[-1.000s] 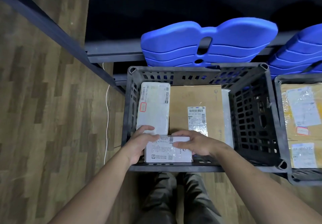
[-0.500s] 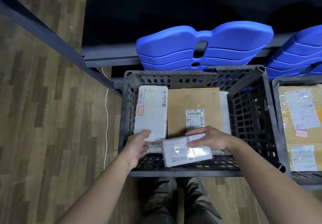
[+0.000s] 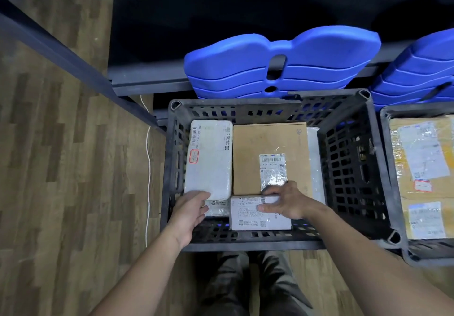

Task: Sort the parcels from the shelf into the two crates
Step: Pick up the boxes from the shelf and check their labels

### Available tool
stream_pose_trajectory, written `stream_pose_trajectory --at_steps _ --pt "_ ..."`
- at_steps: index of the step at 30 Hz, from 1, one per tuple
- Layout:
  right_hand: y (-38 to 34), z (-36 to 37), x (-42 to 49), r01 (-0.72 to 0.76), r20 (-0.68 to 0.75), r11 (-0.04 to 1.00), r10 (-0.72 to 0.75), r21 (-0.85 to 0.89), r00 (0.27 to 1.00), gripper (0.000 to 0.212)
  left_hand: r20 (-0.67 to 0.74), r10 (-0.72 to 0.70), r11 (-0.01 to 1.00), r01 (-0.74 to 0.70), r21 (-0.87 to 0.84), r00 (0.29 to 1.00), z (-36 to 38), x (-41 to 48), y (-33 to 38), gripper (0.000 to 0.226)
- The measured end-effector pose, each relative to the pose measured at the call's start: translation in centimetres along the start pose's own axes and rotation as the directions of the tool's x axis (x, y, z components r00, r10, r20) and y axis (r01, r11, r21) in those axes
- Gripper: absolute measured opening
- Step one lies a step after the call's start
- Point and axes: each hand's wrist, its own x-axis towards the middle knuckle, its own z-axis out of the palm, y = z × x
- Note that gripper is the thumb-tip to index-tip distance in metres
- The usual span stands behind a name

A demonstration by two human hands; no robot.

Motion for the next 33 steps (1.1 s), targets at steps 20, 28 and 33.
stream_pose_trajectory --at_steps 20,28,33 --pt "2.8 -1.4 -1.6 -0.071 -0.041 0.853 0.107 0.517 0.993 0.037 0.256 -0.044 0.62 -0.174 0.765 0.966 4.6 0.8 -0.7 0.038" --pt "2.4 -0.8 -2.5 -0.034 -0.162 0.971 0.074 0.238 0.984 0.014 0.208 0.112 0.245 -0.23 0.942 0.972 5.1 0.0 -0.5 0.044" --pt "1.0 -0.5 -4.3 -0.025 -0.41 0.95 -0.11 -0.312 0.905 0.053 0.207 0.488 -0.097 -0.183 0.978 0.848 6.1 -3.9 1.6 0.045"
